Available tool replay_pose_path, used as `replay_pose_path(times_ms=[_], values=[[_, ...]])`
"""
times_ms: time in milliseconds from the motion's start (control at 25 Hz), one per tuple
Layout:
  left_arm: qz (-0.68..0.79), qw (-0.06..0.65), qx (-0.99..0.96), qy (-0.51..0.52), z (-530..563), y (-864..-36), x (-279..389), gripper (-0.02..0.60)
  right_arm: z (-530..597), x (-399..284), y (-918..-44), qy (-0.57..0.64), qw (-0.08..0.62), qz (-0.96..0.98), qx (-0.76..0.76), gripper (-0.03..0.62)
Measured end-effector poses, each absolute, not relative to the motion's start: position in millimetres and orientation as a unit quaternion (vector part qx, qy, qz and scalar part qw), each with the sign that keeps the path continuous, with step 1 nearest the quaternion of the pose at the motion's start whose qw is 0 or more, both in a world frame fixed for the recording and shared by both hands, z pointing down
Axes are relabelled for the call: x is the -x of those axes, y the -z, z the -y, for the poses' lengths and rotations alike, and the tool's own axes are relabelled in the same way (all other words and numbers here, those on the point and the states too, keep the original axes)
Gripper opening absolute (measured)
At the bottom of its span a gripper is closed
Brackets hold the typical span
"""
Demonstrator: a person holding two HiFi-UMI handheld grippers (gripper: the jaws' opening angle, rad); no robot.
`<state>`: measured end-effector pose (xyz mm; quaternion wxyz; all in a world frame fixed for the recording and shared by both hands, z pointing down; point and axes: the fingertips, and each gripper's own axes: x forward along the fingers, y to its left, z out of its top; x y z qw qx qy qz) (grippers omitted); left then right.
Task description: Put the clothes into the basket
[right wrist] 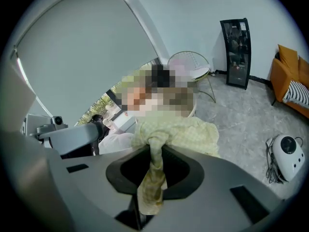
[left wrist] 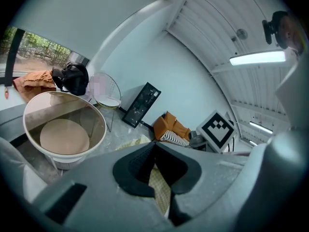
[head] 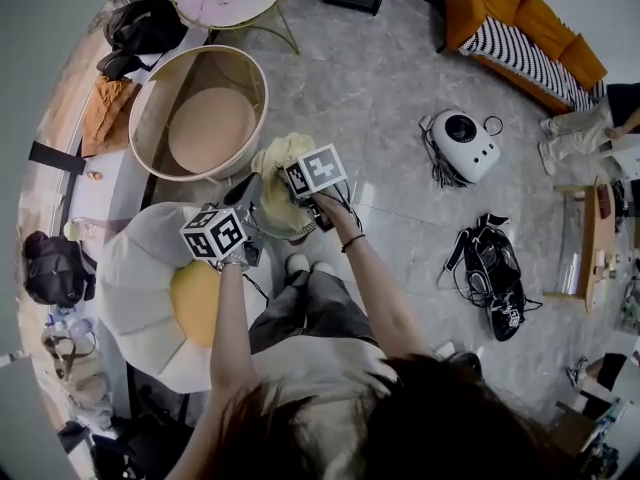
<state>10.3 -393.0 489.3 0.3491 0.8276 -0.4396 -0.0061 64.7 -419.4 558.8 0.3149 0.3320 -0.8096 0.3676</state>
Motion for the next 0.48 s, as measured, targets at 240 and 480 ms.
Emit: replay_pose_path(times_ms=[240,480], values=[[0.444,0.364,-0.819,0.003,394.1,-499.3,-9.3,0.011,423.2,-64.5,-576.4,-0.365,0.338,0.798,-0.341,0.089],[0.456,0.375,-0.807,0.008,400.2,-505.3,-8.5,0.011,430.9,-60.8,-587.1,-0.352,0.354,0.800,-0.334,0.132]])
